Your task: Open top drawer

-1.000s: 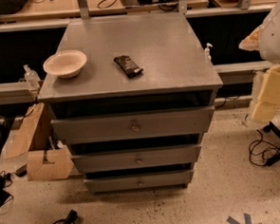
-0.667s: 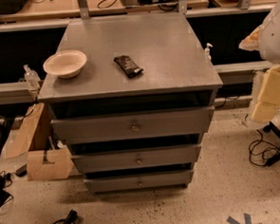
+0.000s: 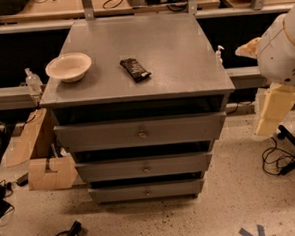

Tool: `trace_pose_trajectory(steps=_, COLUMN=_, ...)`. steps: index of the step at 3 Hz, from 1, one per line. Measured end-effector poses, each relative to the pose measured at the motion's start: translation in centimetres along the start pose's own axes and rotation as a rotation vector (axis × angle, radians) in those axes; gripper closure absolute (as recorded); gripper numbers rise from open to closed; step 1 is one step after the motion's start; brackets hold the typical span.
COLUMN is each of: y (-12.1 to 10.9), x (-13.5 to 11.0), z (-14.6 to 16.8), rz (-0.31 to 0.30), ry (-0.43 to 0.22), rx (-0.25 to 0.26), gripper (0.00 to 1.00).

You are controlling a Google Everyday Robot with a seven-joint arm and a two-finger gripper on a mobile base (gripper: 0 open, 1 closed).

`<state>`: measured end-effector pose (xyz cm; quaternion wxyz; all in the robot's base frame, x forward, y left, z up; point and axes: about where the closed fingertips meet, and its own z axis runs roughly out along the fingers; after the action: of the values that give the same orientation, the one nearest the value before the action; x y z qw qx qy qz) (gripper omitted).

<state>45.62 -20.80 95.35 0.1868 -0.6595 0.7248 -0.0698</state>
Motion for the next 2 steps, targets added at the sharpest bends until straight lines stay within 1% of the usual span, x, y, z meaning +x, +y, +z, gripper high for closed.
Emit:
trace_pose_trajectory(steps=1, y=-0.8, x=0.4, z=2.0, rz=-0.080, ry=-0.002, rx=0.064, gripper=0.00)
trace_pose_trajectory(steps=2, y=-1.6, x=1.3, z=5.0, rz=-0.145, ry=0.006, rx=0.130, gripper=0.00)
